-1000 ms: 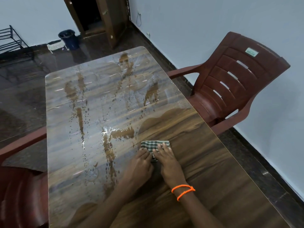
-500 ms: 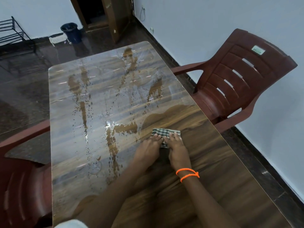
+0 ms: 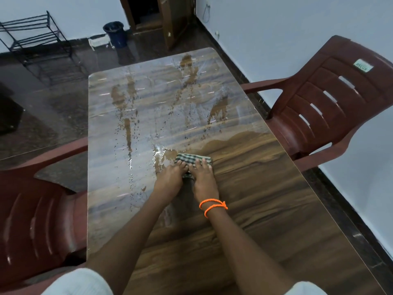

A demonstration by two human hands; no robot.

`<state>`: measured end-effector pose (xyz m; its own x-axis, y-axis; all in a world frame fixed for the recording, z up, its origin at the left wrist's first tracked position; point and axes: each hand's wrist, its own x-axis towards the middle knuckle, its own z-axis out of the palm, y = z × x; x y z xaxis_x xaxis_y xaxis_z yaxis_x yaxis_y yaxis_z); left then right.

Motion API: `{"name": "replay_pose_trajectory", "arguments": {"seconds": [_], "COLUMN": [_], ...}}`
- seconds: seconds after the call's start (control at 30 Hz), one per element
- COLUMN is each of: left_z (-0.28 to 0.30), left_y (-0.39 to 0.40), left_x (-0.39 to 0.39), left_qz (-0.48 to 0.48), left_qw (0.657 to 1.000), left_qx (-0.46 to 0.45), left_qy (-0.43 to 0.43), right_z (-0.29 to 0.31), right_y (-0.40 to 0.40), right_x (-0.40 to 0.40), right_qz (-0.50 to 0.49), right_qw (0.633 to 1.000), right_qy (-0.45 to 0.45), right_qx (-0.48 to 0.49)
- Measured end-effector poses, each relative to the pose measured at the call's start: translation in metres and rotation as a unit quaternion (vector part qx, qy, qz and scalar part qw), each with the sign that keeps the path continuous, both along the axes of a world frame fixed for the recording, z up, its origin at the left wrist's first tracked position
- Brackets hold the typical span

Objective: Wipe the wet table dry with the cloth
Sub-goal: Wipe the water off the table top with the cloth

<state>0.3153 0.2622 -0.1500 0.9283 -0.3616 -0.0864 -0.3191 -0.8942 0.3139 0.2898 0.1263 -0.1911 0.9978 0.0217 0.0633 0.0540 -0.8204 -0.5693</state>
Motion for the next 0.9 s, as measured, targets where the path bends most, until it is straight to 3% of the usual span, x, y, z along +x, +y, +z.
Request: {"name": "replay_pose_trajectory", "arguments": {"seconds": [0.17,0.43,0.7,0.9], "left_z": [-0.006,0.008,0.010,0.009], "left_y": [0.012,-0.025,-0.037,-0.021], "left_x": [-0.060,-0.139,-0.099,-0.079], "left_qz": [0.021,-0.023,-0.083,-0.031], "left_qw": [0.998,0.999,0.996,0.999], "left_qx": [-0.057,-0.019,0.001,-0.016], "left_qy": [-0.005,0.026,0.045,0.010], "right_z": [0.003,-0.005,-0.001,-0.002], "right_y": [-0.001,-0.047,-0.068,-0.026], "right_x": [-0.051,-0.129,-0.114,-0.082], "right_qz": [0.045,0.064,0.006,-0.031], "right_qw": [0.998,0.996,0.998,0.998], "right_qy": [-0.006,-0.027,-0.017,-0.016], "right_qx": [0.049,0.064,0.057,0.057]}}
